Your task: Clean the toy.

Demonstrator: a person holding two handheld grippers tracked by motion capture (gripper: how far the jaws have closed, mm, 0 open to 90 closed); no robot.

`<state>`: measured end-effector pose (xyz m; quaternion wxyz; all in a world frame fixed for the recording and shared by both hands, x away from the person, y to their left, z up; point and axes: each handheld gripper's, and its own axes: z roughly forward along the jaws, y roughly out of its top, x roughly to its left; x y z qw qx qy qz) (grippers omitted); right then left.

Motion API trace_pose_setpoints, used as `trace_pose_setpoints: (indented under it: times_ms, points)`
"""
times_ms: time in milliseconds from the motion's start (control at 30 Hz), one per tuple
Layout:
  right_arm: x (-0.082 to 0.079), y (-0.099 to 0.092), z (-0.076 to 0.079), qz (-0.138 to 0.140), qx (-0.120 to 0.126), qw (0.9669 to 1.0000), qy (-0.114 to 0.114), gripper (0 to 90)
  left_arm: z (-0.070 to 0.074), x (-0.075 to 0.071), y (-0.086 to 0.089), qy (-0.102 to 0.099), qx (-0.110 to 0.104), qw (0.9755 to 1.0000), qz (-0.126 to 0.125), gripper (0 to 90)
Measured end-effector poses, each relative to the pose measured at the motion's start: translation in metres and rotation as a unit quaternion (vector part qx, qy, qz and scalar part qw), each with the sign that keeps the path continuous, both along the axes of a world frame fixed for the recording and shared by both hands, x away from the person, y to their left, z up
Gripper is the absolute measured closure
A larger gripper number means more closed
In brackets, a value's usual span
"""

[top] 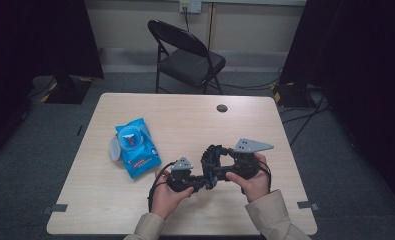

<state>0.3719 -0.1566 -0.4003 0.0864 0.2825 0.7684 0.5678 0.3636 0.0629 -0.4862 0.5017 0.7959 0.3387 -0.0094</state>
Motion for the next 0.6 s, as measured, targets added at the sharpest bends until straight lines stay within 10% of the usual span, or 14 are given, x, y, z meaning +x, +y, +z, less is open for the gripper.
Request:
trace_pose_setpoints:
  times_ms: [600]
  points:
    - [-0.001,-0.011,-0.011,-0.007,-0.004,0.9999,0.010,25.8,0.033,0.013,0.033,-0.018,-0.013,0.9986,0.047,76.6]
